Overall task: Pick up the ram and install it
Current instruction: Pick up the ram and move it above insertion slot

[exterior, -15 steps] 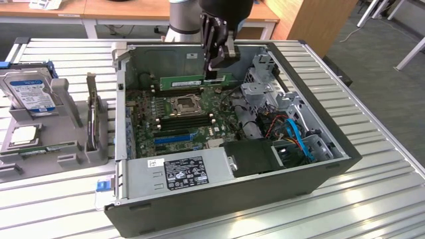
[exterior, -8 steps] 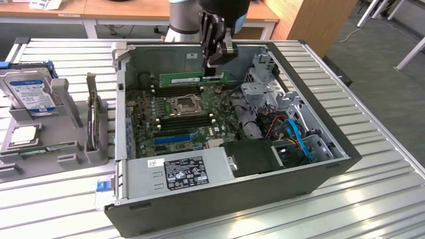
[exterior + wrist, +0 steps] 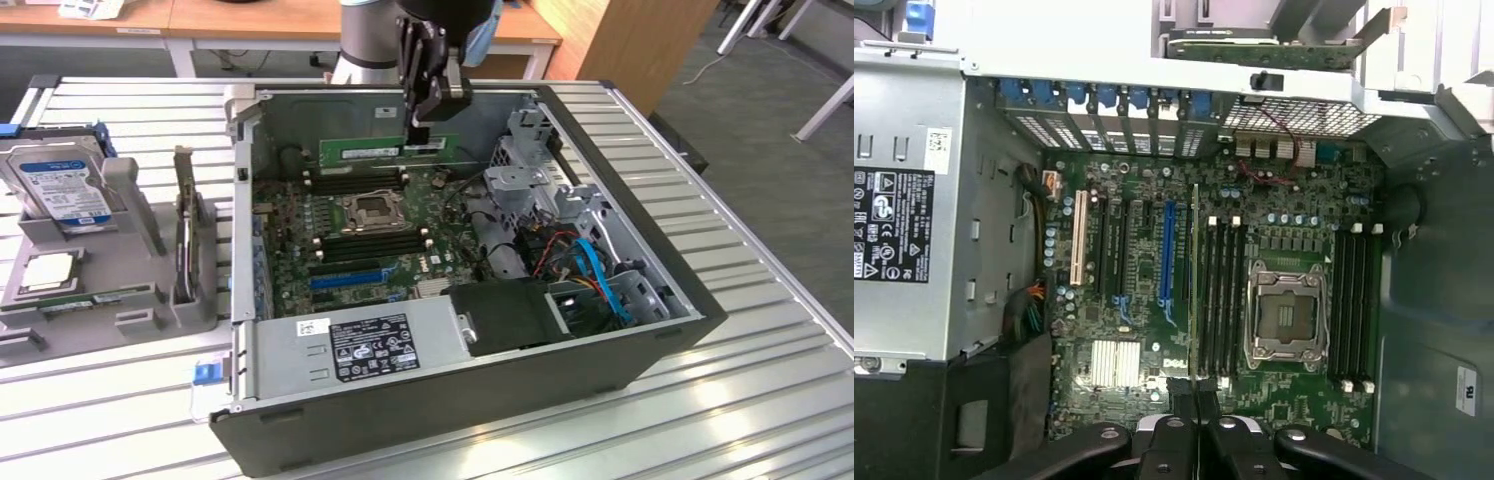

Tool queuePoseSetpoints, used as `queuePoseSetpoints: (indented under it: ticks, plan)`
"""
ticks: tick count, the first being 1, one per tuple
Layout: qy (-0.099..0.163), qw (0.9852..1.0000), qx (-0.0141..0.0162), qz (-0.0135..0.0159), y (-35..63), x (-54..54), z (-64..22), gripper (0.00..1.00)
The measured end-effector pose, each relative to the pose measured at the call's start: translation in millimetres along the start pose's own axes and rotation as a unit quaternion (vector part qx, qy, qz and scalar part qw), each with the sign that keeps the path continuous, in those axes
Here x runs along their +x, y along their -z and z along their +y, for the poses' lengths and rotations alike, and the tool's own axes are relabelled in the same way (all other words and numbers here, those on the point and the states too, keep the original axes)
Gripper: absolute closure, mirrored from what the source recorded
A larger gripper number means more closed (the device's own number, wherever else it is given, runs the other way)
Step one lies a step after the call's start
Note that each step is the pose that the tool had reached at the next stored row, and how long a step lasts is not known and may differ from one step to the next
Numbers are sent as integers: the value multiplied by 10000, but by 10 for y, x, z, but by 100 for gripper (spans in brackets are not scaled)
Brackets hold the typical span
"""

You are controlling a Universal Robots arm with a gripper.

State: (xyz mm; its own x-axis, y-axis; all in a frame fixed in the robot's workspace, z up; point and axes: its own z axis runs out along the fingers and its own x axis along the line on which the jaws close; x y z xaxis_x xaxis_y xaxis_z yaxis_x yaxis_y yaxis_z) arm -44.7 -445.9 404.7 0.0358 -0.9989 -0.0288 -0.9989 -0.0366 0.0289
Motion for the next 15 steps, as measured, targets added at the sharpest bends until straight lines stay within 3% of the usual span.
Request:
queuePoseSetpoints:
  ticks: [15]
  plan:
    - [0,10000,0,-14,-20,-235,-9,89]
